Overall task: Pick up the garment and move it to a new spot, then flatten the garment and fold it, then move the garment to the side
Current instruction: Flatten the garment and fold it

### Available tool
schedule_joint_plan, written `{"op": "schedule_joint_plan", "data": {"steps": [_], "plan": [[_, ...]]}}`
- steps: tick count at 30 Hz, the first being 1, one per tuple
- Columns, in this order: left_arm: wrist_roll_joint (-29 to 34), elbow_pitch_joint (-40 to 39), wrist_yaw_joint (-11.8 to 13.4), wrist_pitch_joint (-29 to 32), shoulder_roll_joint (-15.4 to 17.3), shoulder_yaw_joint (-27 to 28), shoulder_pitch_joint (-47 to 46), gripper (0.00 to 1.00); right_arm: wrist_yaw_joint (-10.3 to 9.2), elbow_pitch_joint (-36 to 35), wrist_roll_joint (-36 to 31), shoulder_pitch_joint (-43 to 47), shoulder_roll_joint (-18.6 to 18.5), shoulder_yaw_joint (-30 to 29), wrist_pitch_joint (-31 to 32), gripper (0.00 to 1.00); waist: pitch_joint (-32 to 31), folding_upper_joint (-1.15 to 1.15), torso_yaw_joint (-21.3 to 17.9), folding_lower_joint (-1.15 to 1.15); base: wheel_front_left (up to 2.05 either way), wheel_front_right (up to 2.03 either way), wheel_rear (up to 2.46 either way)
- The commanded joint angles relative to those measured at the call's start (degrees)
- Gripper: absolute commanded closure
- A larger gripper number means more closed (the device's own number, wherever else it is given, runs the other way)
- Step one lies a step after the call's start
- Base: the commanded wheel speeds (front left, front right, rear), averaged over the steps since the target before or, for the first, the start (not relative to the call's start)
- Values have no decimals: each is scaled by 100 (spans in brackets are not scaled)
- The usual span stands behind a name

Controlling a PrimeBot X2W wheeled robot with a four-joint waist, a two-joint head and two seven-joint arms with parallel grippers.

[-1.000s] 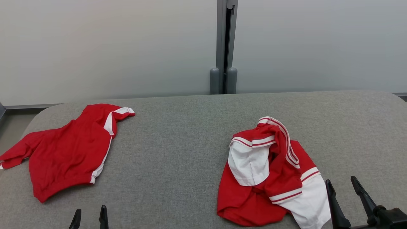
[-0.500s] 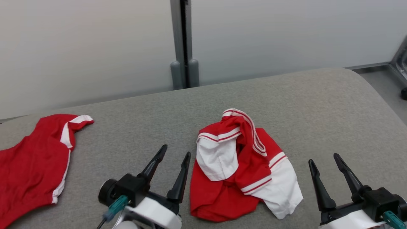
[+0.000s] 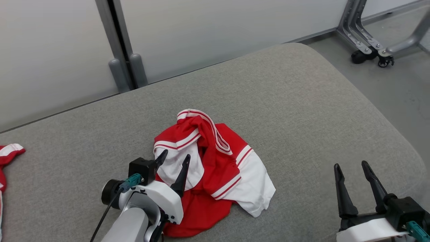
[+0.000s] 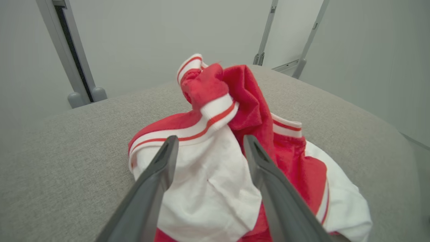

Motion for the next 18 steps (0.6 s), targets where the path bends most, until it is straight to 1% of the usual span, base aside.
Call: {"op": "schedule_joint_plan", "data": {"steps": [1, 2, 4, 7, 9, 12, 14, 18], "plan": [[-42, 296, 36, -49, 34, 17, -204, 56, -1, -9, 22, 1, 6, -11, -2, 0, 113, 0, -146, 0, 0, 0, 0], [-95, 433, -8, -75, 32, 10, -280, 100, -1, -16, 22, -4, 18, -4, -2, 0, 133, 0, -162, 0, 0, 0, 0], [-129, 675, -103, -69, 31, -64, -409, 100, -1, -15, 26, -39, 37, 5, -2, 0, 155, 0, -170, 0, 0, 0, 0], [-313, 695, -138, -157, 34, 48, -521, 100, -1, -11, 21, -23, 52, -34, -2, 0, 131, 0, -97, 0, 0, 0, 0], [-539, 516, -175, -172, 34, 148, -478, 100, -1, -19, 17, 51, 62, -82, -2, 0, 95, 0, 18, 0, 0, 0, 0], [-748, 235, -222, 28, 87, 196, -397, 100, -1, -17, 10, 122, 52, -112, -2, 0, 49, 0, 173, 0, 0, 0, 0], [-989, -235, -257, 390, 291, 246, -367, 100, -1, -21, 1, 170, 32, -137, -2, 0, 5, 0, 339, 0, 0, 0, 0], [-1339, -1551, -279, 1238, 894, 458, -389, 100, -1, -46, -3, 177, 23, -144, -2, 0, -20, 0, 662, 0, 0, 0, 0]]}}
